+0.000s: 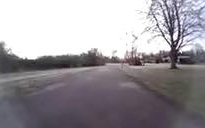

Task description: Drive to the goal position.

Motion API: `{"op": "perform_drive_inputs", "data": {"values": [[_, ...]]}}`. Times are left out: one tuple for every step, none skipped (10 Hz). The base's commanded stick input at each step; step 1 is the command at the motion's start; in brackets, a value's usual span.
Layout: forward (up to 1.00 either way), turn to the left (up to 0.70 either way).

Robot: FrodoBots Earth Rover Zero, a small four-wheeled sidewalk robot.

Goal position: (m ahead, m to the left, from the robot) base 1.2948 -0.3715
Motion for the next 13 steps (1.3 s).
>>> {"op": "perform_drive_inputs", "data": {"values": [[1.0, 0.0], [1.0, 0.0], [1.0, 0.0], [1.0, 0.0], [1.0, 0.0], [1.0, 0.0], [1.0, 0.0], [1.0, 0.0], [1.0, 0.0], [1.0, 0.0], [1.0, 0.0], [1.0, 0.0], [1.0, 0.0]]}}
